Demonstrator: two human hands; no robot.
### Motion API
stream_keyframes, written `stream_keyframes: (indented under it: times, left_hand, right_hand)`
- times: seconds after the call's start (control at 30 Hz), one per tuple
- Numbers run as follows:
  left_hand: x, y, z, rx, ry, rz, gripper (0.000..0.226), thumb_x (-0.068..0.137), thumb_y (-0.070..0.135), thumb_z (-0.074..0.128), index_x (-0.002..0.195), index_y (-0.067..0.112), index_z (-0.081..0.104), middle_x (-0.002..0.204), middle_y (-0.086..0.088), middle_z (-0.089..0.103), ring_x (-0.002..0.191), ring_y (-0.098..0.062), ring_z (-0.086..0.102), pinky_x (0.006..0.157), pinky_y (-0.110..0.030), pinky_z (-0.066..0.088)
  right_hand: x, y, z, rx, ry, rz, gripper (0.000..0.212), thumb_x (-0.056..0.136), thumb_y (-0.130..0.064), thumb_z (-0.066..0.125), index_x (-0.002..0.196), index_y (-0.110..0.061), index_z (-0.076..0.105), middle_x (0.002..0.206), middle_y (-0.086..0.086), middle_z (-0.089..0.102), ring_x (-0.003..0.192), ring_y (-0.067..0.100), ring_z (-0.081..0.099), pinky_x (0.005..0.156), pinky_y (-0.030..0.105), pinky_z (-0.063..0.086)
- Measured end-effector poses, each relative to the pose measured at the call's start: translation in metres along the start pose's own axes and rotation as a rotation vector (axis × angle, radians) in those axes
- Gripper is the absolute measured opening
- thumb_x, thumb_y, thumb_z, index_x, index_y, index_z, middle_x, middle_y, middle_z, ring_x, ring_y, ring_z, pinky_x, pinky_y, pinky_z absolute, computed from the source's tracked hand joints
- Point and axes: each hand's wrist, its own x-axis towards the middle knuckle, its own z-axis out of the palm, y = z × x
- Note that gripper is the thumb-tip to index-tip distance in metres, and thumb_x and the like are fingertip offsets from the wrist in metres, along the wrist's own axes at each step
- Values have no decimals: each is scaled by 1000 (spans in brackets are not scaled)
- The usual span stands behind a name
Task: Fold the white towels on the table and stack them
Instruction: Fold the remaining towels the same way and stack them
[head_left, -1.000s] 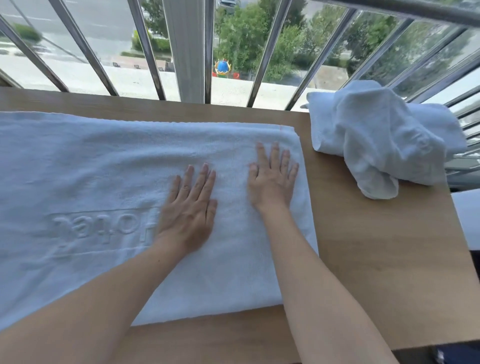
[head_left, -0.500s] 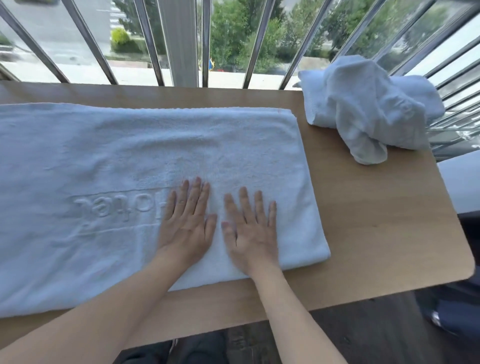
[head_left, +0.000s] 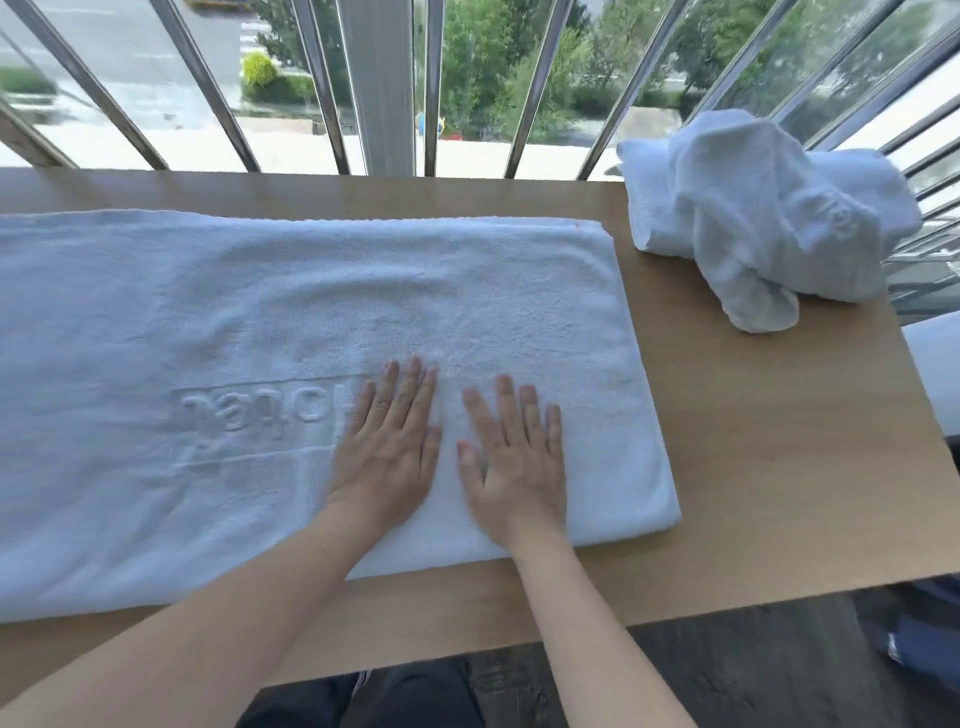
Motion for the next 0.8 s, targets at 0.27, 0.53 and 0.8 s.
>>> stream_keyframes:
  times: [0.27,0.53,0.8]
  left_hand:
    - [-43,-73,-20,46,22,-81,60,102,41,22,159,19,20,167,0,13,154,-22,7,124,-46,10]
    - [-26,-145,-42,41,47,55,54,103,35,25,155,21,32,164,-1,25,153,-23,17,123,-46,16]
    - [38,-200,-69,139,-31,271,56,104,39,17,158,29,23,166,3,13,154,-22,6,125,-46,8]
  right_hand:
    - [34,-49,-6,100,25,239,64,102,-45,22,160,-21,7,167,4,-2,154,23,-7,123,51,-5]
    - [37,-185,36,130,17,301,61,102,-45,22,159,-32,7,167,-1,-6,154,26,-9,122,55,-5]
    - [75,-243,42,98,50,623,72,91,-52,24,158,-26,21,166,15,9,151,44,0,110,76,-2]
